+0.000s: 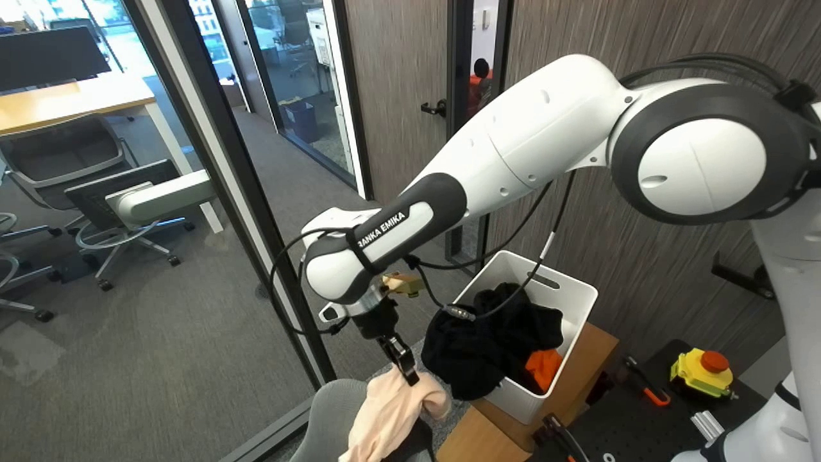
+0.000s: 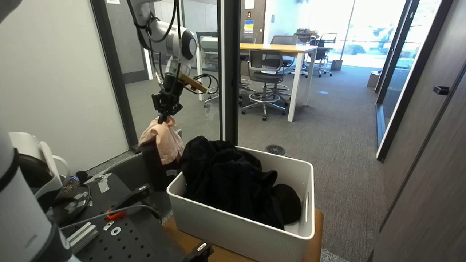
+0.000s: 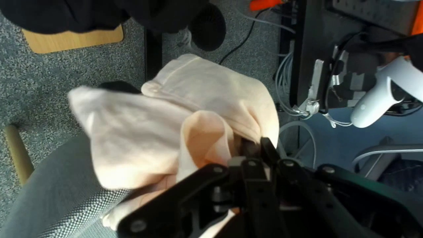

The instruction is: Put the salmon shirt inside the basket.

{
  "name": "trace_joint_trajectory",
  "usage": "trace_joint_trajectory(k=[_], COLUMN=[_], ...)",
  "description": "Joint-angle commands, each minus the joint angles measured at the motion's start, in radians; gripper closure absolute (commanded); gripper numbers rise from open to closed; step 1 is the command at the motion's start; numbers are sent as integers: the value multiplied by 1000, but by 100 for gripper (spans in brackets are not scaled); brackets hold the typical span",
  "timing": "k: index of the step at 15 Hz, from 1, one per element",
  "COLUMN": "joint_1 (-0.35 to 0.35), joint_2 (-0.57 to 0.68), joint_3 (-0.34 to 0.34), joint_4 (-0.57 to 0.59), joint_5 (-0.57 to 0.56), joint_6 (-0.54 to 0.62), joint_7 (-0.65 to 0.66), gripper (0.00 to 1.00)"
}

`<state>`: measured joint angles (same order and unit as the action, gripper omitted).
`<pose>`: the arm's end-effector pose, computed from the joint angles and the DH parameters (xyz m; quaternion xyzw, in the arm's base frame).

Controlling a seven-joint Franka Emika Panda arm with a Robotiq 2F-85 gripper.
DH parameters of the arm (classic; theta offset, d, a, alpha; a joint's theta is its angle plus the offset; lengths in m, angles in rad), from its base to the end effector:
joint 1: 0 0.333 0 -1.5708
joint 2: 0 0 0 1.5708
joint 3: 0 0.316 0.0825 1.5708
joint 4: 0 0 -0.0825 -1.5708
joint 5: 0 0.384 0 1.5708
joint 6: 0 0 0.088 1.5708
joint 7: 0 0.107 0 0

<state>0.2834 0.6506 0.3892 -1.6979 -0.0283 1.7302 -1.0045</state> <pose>0.4835 0.3617 0.2107 -0.6346 -0.7121 0.2583 0.1533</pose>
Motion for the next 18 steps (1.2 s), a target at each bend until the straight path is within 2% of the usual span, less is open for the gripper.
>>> trace_joint_trajectory(k=[1,4,9,14,18], joint_1=[-50,-100,-185,-246,-280], joint_2=[-89,-176,-366,-544,-670], joint_3=[-20,-52,-130,-224,-304], joint_4=[41,48,12,-73,-160], joint_5=[62,116,205,258,259], joint_6=[-157,-211,-216,-191,-165], joint_7=[8,28,81,138,231], gripper=[93,93,93,94,94])
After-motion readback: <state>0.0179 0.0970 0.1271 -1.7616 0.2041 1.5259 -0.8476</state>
